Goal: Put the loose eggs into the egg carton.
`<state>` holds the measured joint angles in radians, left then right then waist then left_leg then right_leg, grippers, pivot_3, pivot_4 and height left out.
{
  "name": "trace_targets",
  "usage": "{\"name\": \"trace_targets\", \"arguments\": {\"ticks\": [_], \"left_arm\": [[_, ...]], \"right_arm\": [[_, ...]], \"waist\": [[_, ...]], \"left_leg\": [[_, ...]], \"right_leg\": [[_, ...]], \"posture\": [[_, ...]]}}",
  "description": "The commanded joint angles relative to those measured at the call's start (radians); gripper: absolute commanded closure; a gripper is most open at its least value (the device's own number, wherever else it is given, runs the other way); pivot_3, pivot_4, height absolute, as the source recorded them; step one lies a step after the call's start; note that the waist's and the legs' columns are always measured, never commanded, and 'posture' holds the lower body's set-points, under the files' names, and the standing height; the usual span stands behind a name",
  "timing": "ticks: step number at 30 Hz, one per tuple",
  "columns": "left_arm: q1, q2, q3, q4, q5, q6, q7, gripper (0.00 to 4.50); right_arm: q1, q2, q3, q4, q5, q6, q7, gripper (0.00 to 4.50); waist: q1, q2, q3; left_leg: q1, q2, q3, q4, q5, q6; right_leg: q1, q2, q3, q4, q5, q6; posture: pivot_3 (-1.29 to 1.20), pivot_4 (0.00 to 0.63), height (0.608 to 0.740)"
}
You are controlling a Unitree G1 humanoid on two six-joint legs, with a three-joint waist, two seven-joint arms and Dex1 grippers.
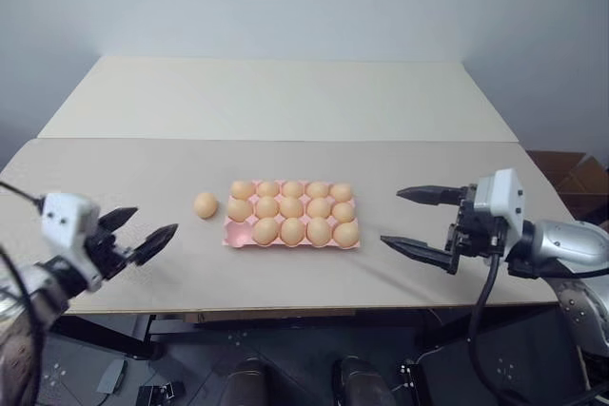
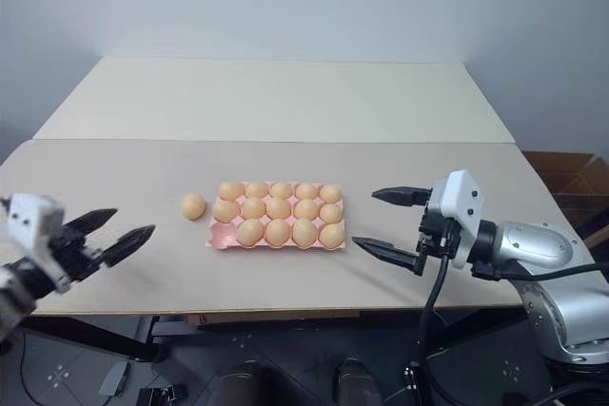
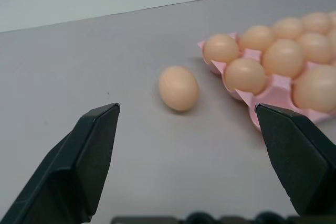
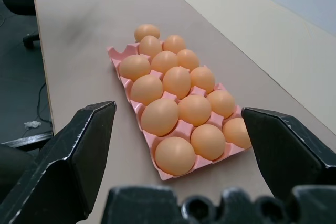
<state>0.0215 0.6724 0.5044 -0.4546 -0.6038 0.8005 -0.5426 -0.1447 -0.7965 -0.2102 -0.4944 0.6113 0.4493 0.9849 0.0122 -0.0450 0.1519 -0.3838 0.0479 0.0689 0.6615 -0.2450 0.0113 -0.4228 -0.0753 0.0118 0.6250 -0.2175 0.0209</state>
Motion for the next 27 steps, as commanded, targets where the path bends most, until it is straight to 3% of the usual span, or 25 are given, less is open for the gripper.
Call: {"name": "trace_targets", "arguments": {"ticks": [1,7,12,15,22,27], "left_arm": [[-0.106,-0.031,-0.112,0.045,0.055,0.044,0.111,0.01],[-0.284,-0.072,-0.254,0.217,0.149,0.081,0.204,0.01],[-0.356,-0.093,-0.303,0.306,0.177,0.113,0.223,0.01],[-0.376,-0.106,-0.316,0.327,0.19,0.137,0.238,0.61],[-0.377,-0.092,-0.299,0.274,0.185,0.14,0.22,2.76],[-0.339,-0.027,-0.279,0.151,0.161,0.133,0.157,2.76]], "right_arm": [[-0.005,0.002,-0.019,-0.039,0.009,-0.021,-0.016,0.0],[0.002,0.012,-0.011,-0.058,0.007,-0.023,-0.039,0.0],[0.007,0.013,-0.015,-0.063,0.003,-0.028,-0.048,0.0],[0.012,0.015,-0.018,-0.067,0.005,-0.029,-0.052,0.0],[0.008,0.025,-0.016,-0.073,0.007,-0.026,-0.077,0.0],[0.015,0.028,-0.015,-0.084,0.008,-0.023,-0.09,0.0]], "waist": [[-0.002,0.0,0.0],[-0.009,0.0,0.0],[-0.011,0.0,0.0],[-0.009,0.0,0.0],[-0.009,0.0,0.0],[-0.011,0.0,0.0]], "left_leg": [[-0.001,0.0,0.0,0.0,0.0,0.0],[-0.002,0.0,-0.001,0.0,0.0,0.0],[-0.001,0.0,-0.001,0.0,0.0,0.0],[-0.002,-0.001,-0.001,0.0,0.0,0.0],[-0.002,0.0,-0.001,0.0,0.0,0.0],[-0.002,0.0,-0.001,0.0,0.0,0.0]], "right_leg": [[0.0,0.0,0.0,0.0,0.002,-0.001],[-0.001,0.001,0.0,-0.001,0.001,-0.001],[-0.001,0.001,0.0,-0.001,0.002,-0.001],[-0.001,0.0,0.0,-0.001,0.002,-0.001],[-0.001,0.0,0.0,-0.001,0.002,-0.001],[-0.001,0.0,0.0,-0.001,0.002,-0.001]], "posture": [[0.0,0.15,0.74],[0.0,0.15,0.74],[0.0,0.15,0.74],[0.0,0.15,0.74],[0.0,0.15,0.74],[0.0,0.15,0.74]]}}
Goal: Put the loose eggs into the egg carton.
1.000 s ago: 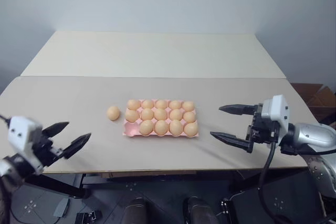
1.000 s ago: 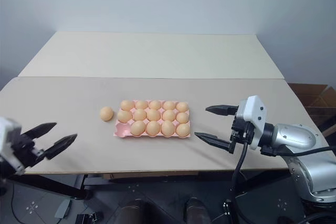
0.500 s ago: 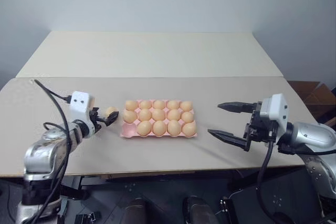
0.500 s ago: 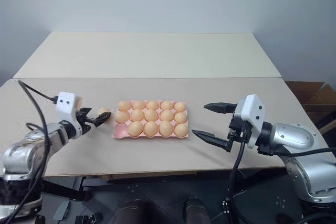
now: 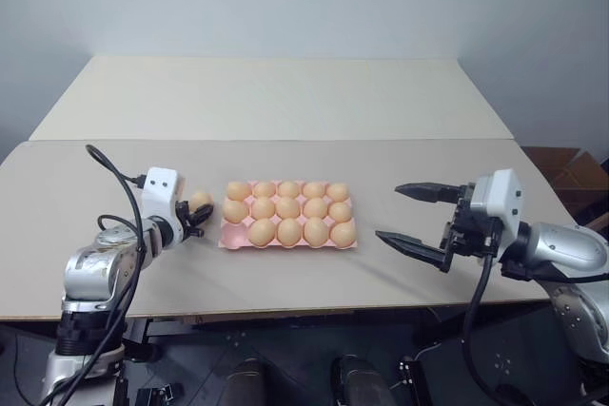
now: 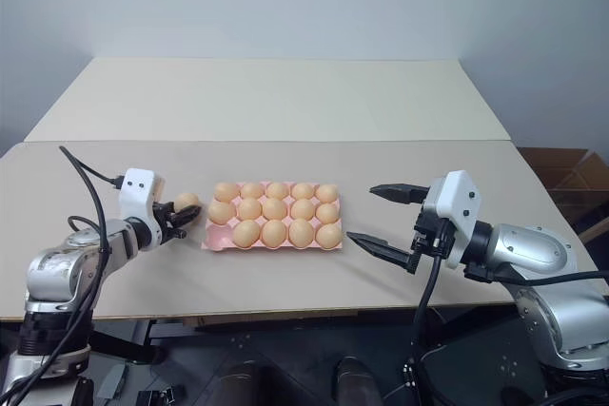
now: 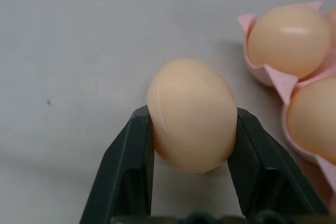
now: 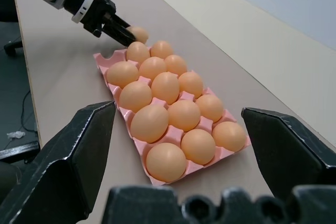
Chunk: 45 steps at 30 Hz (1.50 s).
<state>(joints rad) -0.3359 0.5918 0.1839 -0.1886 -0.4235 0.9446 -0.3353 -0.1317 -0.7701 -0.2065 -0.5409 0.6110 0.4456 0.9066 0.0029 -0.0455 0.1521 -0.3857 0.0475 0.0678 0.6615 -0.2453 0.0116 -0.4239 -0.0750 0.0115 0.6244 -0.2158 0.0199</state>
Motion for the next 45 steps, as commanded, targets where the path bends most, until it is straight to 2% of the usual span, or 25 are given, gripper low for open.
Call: {"name": "trace_targets", "arguments": {"ticks": [1,7,13,17,22,25,31,38,45], "left_arm": [[0.029,0.068,0.044,-0.139,-0.026,-0.015,-0.068,2.76],[0.204,0.188,0.057,-0.338,-0.153,-0.071,-0.331,2.76],[0.209,0.224,-0.005,-0.333,-0.14,-0.014,-0.332,2.76],[0.192,0.229,0.005,-0.337,-0.137,-0.006,-0.326,1.65],[0.211,0.263,0.12,-0.323,-0.152,-0.053,-0.368,0.02],[0.276,0.28,0.243,-0.271,-0.135,-0.171,-0.445,0.02],[0.468,0.297,0.499,-0.112,-0.156,-0.432,-0.732,0.02],[0.657,0.302,0.639,-0.076,-0.227,-0.452,-0.928,0.02],[0.702,0.245,0.636,-0.179,-0.274,-0.443,-0.856,0.02]], "right_arm": [[0.004,0.002,-0.019,-0.04,0.009,-0.019,-0.013,0.0],[0.019,0.001,-0.023,-0.054,0.011,-0.017,-0.025,0.0],[0.017,0.003,-0.017,-0.058,0.01,-0.017,-0.039,0.0],[0.017,0.002,-0.021,-0.064,0.015,-0.012,-0.047,0.0],[0.022,-0.001,-0.03,-0.064,0.019,-0.011,-0.049,0.0],[0.017,-0.004,-0.032,-0.054,0.019,-0.011,-0.044,0.0],[0.001,-0.036,-0.049,0.016,0.015,-0.031,0.024,0.0],[-0.006,-0.068,-0.057,0.1,0.014,-0.063,0.125,0.0],[0.007,-0.086,-0.068,0.145,0.009,-0.085,0.183,0.0]], "waist": [[-0.003,0.0,0.0],[-0.004,0.0,0.0],[0.008,0.0,0.0],[0.008,0.0,0.0],[0.003,0.0,0.0],[-0.002,0.001,0.0],[-0.005,0.001,0.0],[0.002,0.001,0.0],[0.008,0.001,0.0]], "left_leg": [[0.0,0.0,0.0,0.0,0.0,0.0],[0.0,0.0,0.001,0.0,0.0,0.0],[0.002,0.0,0.001,0.0,0.001,0.0],[0.001,0.0,0.001,0.0,0.001,0.0],[0.0,0.0,0.001,0.0,0.001,0.0],[0.0,0.001,0.001,0.0,0.001,0.0],[0.0,0.001,0.002,0.0,0.001,0.0],[0.0,0.002,0.003,0.0,0.0,0.0],[0.001,0.003,0.002,0.0,0.0,0.0]], "right_leg": [[0.0,0.0,0.0,0.0,0.0,0.0],[-0.001,-0.001,0.0,0.0,-0.001,0.0],[0.0,0.0,0.0,0.001,-0.006,-0.002],[0.0,0.0,0.0,0.001,-0.005,-0.001],[-0.001,0.0,0.0,0.001,-0.001,-0.001],[-0.001,0.0,0.0,0.001,-0.002,-0.002],[-0.001,-0.001,0.0,0.001,-0.006,-0.009],[-0.001,-0.002,-0.001,0.0,-0.008,-0.005],[-0.001,-0.002,0.0,0.0,-0.008,-0.005]], "posture": [[0.0,0.15,0.74],[0.0,0.15,0.74],[0.0,0.15,0.74],[0.0,0.15,0.74],[0.0,0.15,0.74],[0.0,0.15,0.74],[0.0,0.15,0.74],[0.0,0.15,0.74],[0.0,0.15,0.74]]}}
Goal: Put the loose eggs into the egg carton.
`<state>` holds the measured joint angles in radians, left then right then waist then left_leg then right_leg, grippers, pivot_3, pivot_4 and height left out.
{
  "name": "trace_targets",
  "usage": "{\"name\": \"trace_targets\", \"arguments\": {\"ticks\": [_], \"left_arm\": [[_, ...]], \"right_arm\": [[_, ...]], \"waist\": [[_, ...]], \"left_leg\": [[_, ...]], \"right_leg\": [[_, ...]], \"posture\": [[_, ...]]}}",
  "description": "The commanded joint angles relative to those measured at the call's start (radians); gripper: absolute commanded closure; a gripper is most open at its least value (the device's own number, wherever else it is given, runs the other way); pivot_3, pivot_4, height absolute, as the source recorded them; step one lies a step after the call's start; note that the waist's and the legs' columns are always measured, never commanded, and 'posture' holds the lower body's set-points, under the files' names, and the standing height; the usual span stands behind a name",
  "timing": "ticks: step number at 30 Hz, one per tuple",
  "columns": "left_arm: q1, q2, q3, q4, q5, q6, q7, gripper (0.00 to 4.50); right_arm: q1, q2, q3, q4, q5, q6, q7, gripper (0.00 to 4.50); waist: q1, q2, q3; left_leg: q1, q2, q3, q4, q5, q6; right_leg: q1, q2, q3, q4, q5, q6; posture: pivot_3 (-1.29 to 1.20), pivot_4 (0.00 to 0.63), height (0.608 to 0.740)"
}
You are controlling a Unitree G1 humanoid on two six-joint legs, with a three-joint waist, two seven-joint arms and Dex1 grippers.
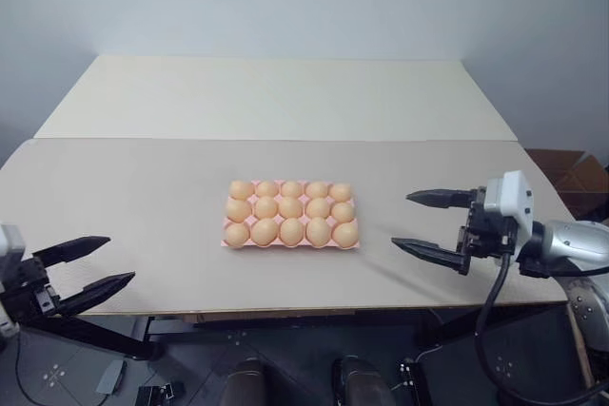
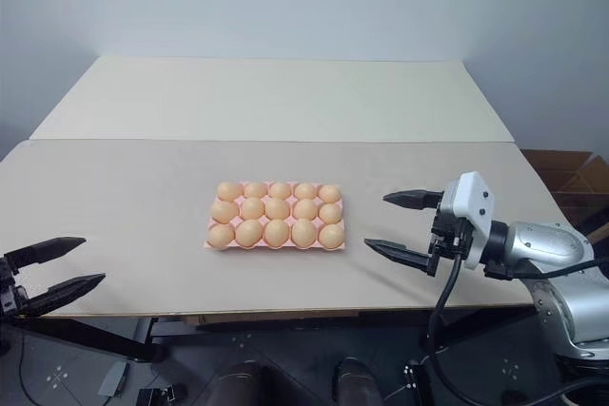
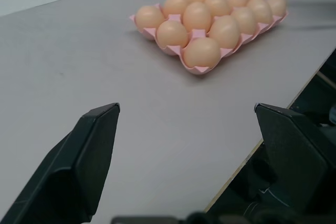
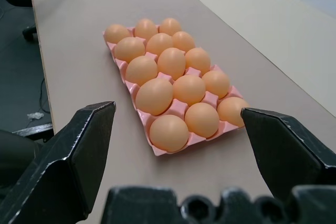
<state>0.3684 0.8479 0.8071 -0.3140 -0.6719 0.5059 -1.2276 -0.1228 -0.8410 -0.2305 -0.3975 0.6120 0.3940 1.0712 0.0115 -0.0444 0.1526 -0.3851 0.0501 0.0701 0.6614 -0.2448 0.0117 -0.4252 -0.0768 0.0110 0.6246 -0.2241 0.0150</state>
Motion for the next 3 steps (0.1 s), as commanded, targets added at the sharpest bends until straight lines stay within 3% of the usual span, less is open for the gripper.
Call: {"name": "trace_targets", "arguments": {"ticks": [1,3], "left_arm": [[-0.005,-0.018,0.006,-0.068,-0.029,-0.006,0.045,0.02],[-0.008,-0.028,-0.008,-0.092,-0.033,-0.014,0.054,0.02]], "right_arm": [[-0.002,-0.015,-0.043,0.007,0.005,-0.036,0.021,0.0],[-0.003,-0.014,-0.039,0.017,0.0,-0.041,0.024,0.0]], "waist": [[-0.001,0.0,0.0],[-0.001,0.0,0.0]], "left_leg": [[0.0,0.0,0.0,0.0,0.0,0.0],[0.0,0.0,0.0,0.0,0.0,0.0]], "right_leg": [[0.0,0.0,0.0,0.0,0.0,0.0],[0.0,0.001,0.0,0.0,0.0,0.0]], "posture": [[0.0,0.15,0.74],[0.0,0.15,0.74]]}}
